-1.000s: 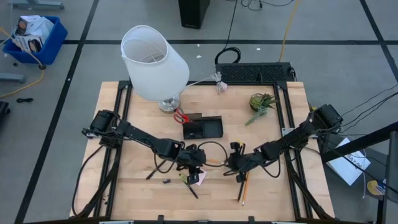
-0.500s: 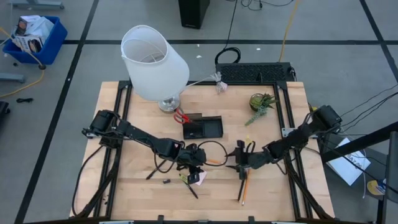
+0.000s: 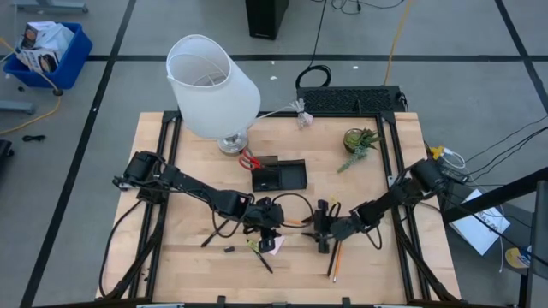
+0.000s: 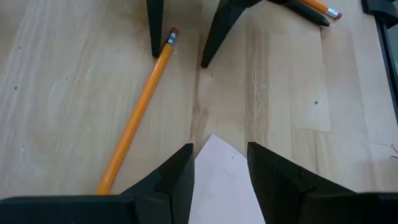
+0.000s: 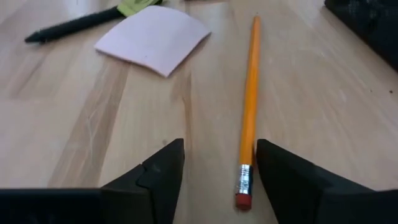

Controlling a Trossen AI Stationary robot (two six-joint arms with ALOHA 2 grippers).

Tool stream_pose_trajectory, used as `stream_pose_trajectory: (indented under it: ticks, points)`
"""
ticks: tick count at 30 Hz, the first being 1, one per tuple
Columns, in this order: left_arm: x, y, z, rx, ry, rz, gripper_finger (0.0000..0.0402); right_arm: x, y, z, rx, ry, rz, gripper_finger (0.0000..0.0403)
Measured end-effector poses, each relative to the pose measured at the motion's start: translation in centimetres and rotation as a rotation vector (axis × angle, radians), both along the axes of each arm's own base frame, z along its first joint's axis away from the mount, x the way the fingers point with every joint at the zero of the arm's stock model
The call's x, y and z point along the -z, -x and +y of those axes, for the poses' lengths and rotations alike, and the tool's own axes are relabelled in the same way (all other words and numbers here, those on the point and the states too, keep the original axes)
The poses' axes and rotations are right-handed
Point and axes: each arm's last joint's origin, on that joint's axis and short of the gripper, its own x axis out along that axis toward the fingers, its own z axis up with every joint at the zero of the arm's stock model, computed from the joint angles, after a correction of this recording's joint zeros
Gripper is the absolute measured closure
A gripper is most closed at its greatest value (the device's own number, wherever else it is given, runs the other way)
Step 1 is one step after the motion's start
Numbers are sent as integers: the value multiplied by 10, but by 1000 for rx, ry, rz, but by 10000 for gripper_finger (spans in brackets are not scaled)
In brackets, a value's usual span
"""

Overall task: Pick and place office supplies into organizer
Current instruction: Put the left yellow pencil into the top left compartment of the desk organizer

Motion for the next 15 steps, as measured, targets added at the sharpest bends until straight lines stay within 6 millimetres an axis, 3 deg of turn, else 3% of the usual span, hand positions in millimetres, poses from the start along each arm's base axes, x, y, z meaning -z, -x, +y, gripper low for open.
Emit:
stream_pose_trajectory:
  ticks: [5,15]
  points:
    - [0,0,0,2,-2,-1,250,8,6,-2,43,-27,35,238]
    - [0,0,0,1,-2,-1,250,16,21,-12,61,-18,83,383]
